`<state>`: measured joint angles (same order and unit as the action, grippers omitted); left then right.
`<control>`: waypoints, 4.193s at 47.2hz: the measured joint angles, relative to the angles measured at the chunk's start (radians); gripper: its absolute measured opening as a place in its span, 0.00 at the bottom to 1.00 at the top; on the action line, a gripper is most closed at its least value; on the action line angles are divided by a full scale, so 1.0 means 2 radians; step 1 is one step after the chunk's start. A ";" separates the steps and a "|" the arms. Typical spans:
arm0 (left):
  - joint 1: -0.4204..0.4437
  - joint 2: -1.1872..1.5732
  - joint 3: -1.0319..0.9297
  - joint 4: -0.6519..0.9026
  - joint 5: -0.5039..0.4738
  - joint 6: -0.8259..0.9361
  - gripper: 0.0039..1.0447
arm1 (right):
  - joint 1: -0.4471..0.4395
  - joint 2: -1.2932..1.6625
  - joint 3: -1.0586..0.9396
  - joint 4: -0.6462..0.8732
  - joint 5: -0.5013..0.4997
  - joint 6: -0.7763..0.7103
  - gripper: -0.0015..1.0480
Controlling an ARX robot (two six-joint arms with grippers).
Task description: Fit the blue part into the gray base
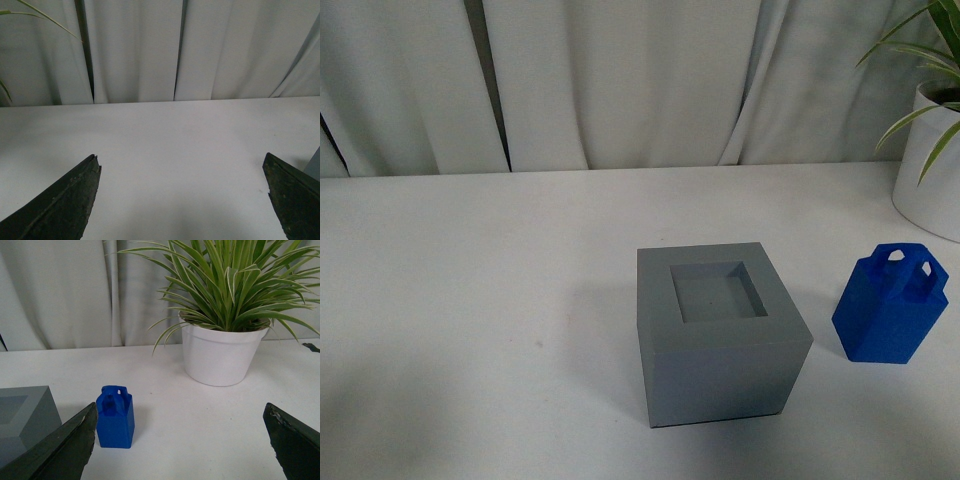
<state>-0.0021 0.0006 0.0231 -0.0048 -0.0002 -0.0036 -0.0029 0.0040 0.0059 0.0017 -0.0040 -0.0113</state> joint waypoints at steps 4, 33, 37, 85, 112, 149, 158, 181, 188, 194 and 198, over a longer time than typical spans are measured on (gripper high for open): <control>0.000 0.000 0.000 0.000 0.000 0.000 0.94 | 0.003 0.002 0.001 -0.005 0.008 -0.001 0.93; 0.000 0.000 0.000 0.000 0.000 0.000 0.94 | -0.021 0.431 0.248 -0.007 -0.176 -0.090 0.93; 0.000 0.000 0.000 0.000 0.000 0.000 0.94 | -0.026 0.524 0.329 -0.050 -0.219 -0.149 0.93; 0.000 0.000 0.000 0.000 0.000 0.000 0.94 | 0.076 0.935 0.741 -0.519 -0.064 -0.676 0.93; 0.000 0.000 0.000 0.000 0.000 0.000 0.94 | 0.075 0.968 0.738 -0.474 -0.060 -0.675 0.93; 0.000 0.000 0.000 0.000 0.000 0.000 0.94 | 0.067 0.964 0.767 -0.527 -0.089 -0.675 0.44; 0.000 0.000 0.000 0.000 0.000 0.000 0.94 | 0.084 0.936 0.822 -0.568 -0.130 -0.668 0.44; 0.000 0.000 0.000 0.000 0.000 0.000 0.94 | 0.167 0.932 0.892 -0.614 -0.146 -0.661 0.44; 0.000 0.000 0.000 0.000 0.000 0.000 0.94 | 0.195 0.948 0.893 -0.610 -0.140 -0.660 0.44; 0.000 0.000 0.000 0.000 0.000 0.000 0.94 | 0.207 0.962 0.898 -0.613 -0.134 -0.660 0.44; 0.000 0.000 0.000 0.000 0.000 0.000 0.94 | 0.212 0.970 0.902 -0.614 -0.129 -0.660 0.44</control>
<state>-0.0021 0.0006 0.0231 -0.0048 -0.0002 -0.0036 0.4202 1.9450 1.8099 -1.2270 -0.2619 -1.3315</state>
